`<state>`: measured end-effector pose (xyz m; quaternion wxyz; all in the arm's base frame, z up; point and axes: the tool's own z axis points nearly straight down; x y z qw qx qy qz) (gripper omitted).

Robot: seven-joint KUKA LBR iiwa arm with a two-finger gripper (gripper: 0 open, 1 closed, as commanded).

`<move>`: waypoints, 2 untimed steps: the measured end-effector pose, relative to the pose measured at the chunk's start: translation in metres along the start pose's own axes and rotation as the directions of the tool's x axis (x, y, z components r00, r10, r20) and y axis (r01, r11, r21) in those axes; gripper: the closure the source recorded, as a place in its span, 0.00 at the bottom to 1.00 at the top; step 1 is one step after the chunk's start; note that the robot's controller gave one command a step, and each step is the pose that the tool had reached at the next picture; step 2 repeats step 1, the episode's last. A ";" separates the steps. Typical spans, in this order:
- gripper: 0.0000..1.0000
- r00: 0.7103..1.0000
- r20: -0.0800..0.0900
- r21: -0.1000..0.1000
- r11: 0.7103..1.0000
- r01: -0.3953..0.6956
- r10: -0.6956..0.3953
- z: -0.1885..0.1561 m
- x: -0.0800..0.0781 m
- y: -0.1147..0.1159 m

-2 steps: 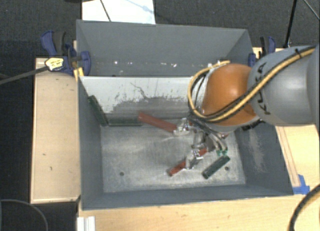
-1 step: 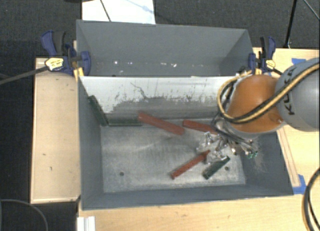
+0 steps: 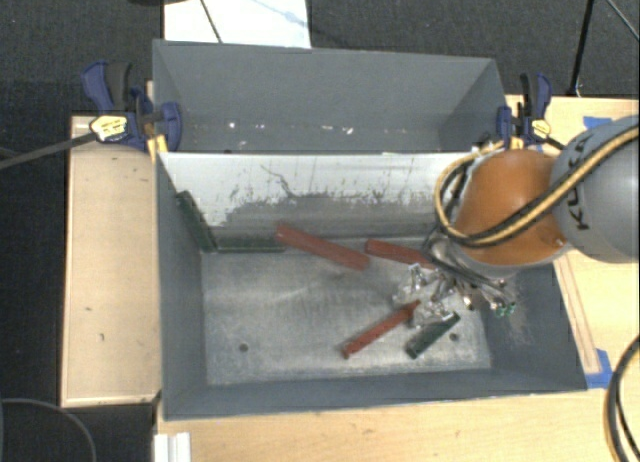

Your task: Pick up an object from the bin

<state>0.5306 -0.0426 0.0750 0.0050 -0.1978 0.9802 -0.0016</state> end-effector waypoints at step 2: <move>1.00 0.999 0.001 -0.001 0.999 0.034 -0.034 -0.180 0.007 0.017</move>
Offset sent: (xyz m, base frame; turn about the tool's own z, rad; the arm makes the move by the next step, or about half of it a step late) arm 0.0000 0.0000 0.0000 0.0000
